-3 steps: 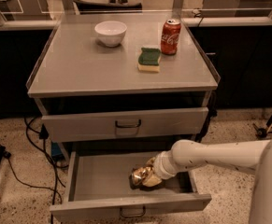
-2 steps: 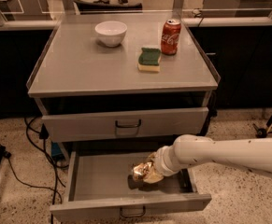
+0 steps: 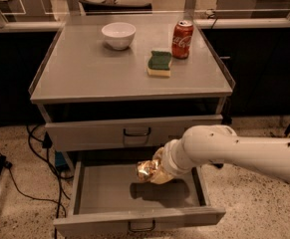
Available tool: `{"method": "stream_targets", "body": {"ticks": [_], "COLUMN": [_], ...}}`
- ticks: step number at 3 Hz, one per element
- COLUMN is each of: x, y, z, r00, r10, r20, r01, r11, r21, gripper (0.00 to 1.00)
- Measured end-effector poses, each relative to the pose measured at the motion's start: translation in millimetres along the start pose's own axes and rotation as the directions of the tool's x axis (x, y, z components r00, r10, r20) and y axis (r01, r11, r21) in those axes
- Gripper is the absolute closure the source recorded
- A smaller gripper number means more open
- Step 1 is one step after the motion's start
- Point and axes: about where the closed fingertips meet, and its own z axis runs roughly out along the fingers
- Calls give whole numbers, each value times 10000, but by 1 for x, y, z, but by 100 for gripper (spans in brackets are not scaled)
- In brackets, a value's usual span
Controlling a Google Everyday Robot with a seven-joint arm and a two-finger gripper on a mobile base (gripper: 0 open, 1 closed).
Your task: Pick orange can from middle drawer and place on counter
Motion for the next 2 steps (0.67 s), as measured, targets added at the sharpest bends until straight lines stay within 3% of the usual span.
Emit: {"method": "stream_targets", "body": {"ticks": [2], "x": [-8], "y": [-9], "z": [-19], "r00": [9999], "r10": [75], "r20": [-72], "r01": [-74], "r11": [9999], "r21": [147], "gripper": [100]}}
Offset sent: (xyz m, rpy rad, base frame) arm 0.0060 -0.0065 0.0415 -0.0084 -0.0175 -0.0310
